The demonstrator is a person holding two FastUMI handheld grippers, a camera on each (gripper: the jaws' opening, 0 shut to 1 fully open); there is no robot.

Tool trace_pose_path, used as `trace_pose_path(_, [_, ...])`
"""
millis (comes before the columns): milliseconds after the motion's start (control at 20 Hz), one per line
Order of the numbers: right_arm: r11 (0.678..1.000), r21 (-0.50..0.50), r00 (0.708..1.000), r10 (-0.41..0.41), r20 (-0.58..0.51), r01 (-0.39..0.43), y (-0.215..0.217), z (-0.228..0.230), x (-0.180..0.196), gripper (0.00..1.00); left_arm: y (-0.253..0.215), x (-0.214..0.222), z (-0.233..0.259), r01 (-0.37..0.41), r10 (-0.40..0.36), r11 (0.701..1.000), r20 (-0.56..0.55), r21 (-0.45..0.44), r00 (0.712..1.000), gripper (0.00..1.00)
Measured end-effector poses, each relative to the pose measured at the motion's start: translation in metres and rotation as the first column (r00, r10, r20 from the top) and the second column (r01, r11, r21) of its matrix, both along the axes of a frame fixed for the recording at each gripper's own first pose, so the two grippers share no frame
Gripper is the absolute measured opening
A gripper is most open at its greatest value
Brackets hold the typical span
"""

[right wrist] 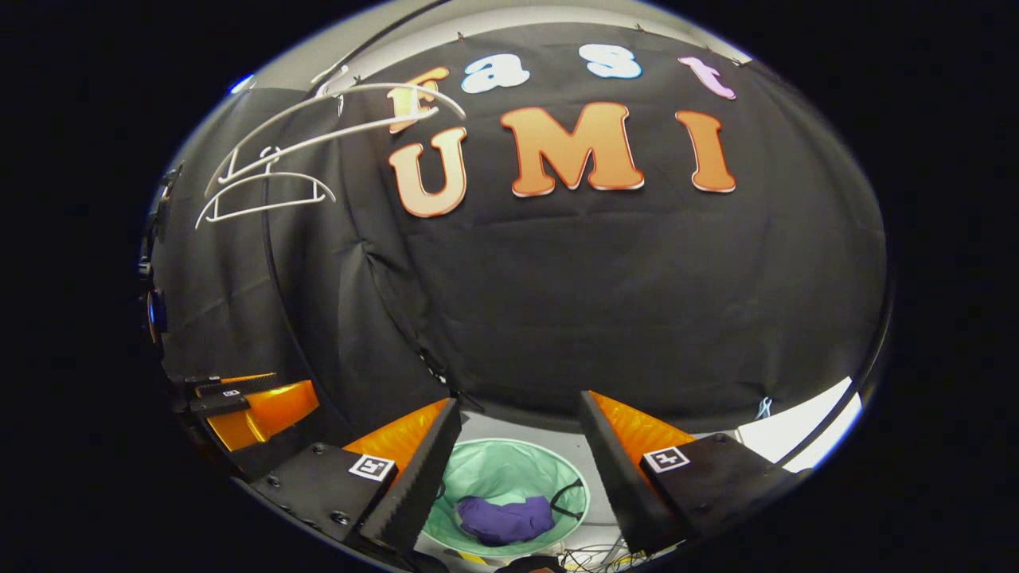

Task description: Grasp the clothes on the hanger with both hands and then place them into the laundry hamper below.

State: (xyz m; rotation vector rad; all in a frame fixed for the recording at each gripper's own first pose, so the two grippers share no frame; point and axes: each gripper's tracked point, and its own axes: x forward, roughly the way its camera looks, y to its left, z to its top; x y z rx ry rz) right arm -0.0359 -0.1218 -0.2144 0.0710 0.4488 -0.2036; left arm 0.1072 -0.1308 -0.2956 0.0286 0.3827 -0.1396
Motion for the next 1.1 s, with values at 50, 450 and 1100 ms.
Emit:
trace_pose_path(50, [1.000,-0.011,1.000,0.004,0.018,-0.004,0.000,0.010,0.000,0.98,-0.003,-0.003,0.014,0.000,0.000,1.000,0.027,-0.004,1.000,0.96])
trace_pose_path(450, [0.997,-0.070,0.988,0.038,0.153,-0.028,0.014,0.091,-0.006,0.89,0.007,-0.021,0.114,0.008,0.003,0.999,0.229,-0.047,0.973,0.94])
trace_pose_path(1100, [0.996,-0.082,0.976,0.053,0.213,-0.037,0.026,0.126,-0.019,1.00,0.018,-0.030,0.138,-0.011,0.025,0.999,0.283,-0.050,0.959,0.95])
